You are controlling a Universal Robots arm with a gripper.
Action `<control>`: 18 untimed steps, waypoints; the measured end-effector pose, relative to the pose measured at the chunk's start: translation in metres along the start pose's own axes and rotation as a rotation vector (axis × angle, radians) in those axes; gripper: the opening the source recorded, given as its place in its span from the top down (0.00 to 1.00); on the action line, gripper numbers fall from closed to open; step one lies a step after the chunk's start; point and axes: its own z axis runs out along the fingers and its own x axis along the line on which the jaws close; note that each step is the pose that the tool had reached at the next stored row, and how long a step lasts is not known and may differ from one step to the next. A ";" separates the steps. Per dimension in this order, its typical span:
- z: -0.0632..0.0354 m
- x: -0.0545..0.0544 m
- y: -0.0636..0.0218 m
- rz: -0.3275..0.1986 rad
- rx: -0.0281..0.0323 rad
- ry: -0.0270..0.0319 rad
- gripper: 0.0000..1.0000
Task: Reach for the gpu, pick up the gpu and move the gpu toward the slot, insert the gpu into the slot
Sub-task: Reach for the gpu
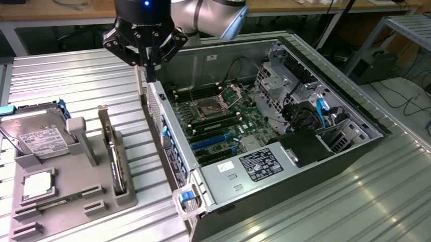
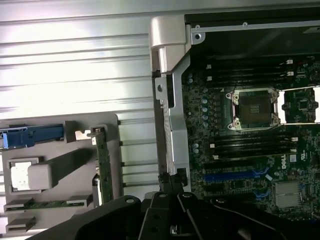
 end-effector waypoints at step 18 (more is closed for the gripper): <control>-0.0012 0.045 -0.0034 -0.005 -0.0002 0.0002 0.89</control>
